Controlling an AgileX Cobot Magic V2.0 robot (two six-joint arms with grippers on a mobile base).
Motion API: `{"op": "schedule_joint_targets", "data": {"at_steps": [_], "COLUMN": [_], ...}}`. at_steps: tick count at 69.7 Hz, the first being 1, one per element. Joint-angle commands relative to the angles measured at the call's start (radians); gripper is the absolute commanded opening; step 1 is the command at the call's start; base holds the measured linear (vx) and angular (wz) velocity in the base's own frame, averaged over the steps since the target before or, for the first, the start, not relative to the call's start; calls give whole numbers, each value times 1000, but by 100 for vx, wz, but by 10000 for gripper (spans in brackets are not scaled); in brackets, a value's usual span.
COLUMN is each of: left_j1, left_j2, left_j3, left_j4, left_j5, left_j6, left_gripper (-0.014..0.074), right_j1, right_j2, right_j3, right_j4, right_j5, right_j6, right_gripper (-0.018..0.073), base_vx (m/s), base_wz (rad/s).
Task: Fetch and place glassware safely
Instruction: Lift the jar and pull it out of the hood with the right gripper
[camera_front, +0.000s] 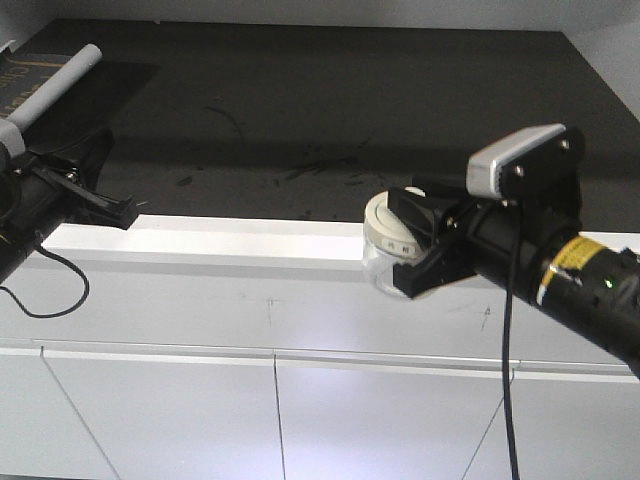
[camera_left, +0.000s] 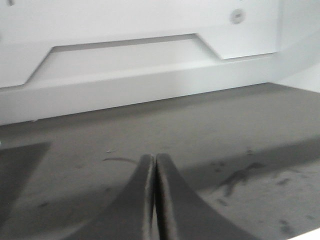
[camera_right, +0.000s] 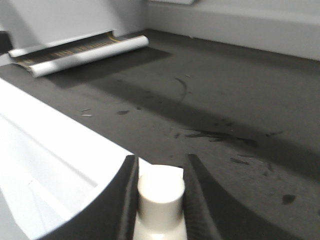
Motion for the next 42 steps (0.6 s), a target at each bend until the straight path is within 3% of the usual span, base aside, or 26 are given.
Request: {"op": "schedule_joint_targets", "data": {"at_steps": [1, 12, 25, 31, 42], "left_j1": [2, 2, 2, 2, 2], "left_j2": [-41, -42, -61, -72, -79], "left_j3": [-24, -24, -24, -24, -24], "left_j4": [43, 177, 308, 349, 358], "left_j5": [-68, -68, -67, -68, -67], "left_j6": [-69, -149, -260, -290, -290], "left_gripper": [-7, -7, -7, -7, -7], "right_j1": [-2, -2, -2, -2, -2], "right_j2": [-58, -90, -102, -102, -102], "right_j3": [16, 71, 82, 82, 82], "right_j4": [-22, -104, -286, -327, -327], "right_j5": [-132, -189, -217, -217, -248], "right_j6": [5, 75, 217, 254, 269], "right_gripper": [-3, -3, -3, -3, -3], "base_vx": [0, 0, 0, 0, 0], "base_wz": [0, 0, 0, 0, 0]}}
